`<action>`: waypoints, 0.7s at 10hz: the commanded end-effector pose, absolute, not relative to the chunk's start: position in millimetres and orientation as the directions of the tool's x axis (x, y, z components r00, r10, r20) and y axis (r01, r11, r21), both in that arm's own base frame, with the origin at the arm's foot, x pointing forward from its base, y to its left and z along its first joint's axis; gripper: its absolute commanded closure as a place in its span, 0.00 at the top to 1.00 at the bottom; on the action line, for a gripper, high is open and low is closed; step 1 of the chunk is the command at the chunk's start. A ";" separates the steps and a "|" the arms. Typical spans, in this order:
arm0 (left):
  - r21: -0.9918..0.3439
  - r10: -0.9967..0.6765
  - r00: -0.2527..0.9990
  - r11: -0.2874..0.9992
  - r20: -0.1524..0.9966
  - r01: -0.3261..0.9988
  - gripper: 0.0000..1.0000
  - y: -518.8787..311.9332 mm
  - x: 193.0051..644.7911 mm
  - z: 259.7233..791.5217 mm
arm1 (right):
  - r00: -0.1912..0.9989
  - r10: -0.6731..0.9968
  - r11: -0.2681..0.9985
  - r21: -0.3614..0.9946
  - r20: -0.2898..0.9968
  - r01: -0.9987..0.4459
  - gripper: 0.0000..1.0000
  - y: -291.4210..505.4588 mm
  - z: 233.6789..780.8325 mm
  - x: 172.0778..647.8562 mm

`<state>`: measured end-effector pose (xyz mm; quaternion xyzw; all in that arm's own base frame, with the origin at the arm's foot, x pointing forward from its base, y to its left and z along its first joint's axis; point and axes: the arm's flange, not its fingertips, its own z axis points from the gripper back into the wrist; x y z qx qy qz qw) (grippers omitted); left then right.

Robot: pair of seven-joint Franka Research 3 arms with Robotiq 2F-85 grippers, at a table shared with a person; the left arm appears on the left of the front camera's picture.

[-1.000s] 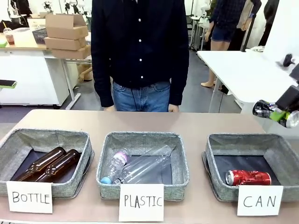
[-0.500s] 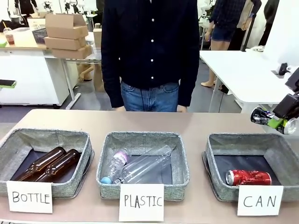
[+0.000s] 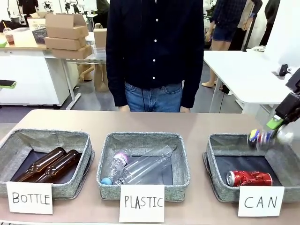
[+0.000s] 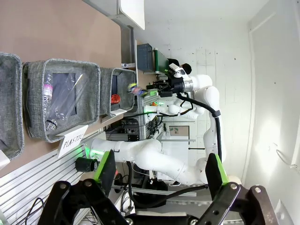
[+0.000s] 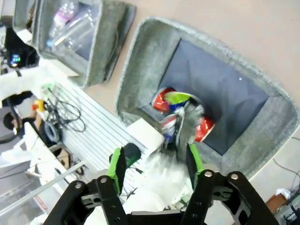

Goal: Sort the can waste into the basket.
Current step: Pick up the can waste from the table and place it in the right Fabric basket.

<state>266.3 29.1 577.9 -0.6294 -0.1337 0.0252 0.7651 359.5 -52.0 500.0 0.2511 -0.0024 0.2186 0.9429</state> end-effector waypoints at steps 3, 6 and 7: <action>-0.973 0.208 0.963 0.188 0.173 0.134 1.00 27.4 267.3 581.5 | 0.903 0.414 0.775 0.477 0.113 -0.414 1.00 -51.1 498.1 362.2; -0.973 0.208 0.963 0.188 0.173 0.134 1.00 27.4 267.3 581.5 | 0.916 0.383 0.765 0.515 0.118 -0.386 1.00 -49.1 499.9 363.6; -0.973 0.208 0.963 0.188 0.173 0.134 1.00 27.4 267.3 581.5 | 0.935 0.324 0.714 0.610 0.145 -0.342 1.00 -47.7 506.8 366.3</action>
